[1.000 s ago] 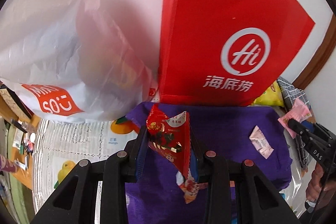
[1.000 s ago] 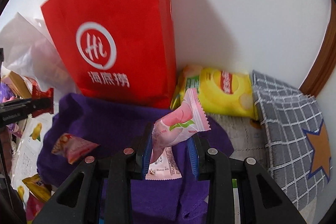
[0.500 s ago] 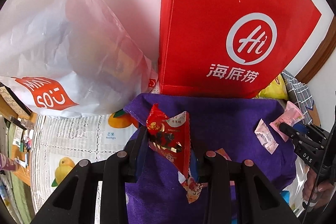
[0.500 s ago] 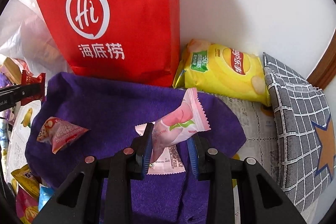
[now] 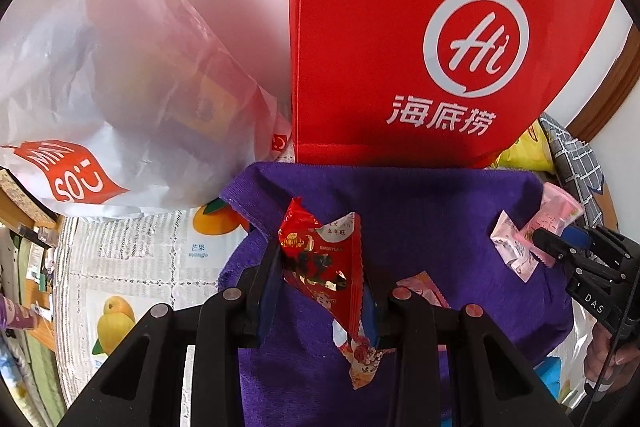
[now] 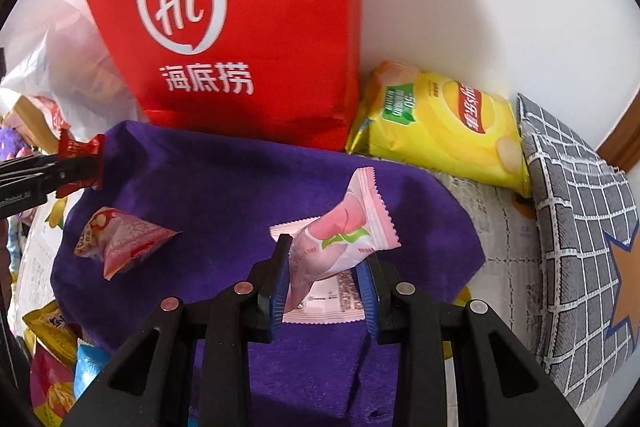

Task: Organize snacks
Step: 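Lower the pink candy packet onto the towel and open the right gripper, then lower the red snack bag onto the towel and open the left gripper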

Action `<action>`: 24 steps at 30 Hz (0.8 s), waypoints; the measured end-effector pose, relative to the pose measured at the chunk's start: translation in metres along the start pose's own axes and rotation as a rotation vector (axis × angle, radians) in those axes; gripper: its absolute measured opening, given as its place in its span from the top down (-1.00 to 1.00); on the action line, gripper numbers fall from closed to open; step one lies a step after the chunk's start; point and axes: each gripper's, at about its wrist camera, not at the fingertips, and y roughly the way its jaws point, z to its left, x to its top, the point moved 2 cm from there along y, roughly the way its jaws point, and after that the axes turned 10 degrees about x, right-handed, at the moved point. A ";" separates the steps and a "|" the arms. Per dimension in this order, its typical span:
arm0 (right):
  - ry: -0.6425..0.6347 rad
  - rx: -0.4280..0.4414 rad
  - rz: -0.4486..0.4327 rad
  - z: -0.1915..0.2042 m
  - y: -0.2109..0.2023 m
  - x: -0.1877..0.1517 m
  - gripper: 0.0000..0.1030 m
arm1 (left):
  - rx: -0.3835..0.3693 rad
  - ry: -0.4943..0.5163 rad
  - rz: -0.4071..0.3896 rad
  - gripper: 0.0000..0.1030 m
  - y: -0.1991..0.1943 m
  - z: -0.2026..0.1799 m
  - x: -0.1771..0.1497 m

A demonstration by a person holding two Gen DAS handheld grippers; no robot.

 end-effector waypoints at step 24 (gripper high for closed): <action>-0.001 -0.018 -0.101 0.000 -0.039 0.006 0.28 | -0.001 0.050 0.039 0.35 0.010 -0.017 -0.007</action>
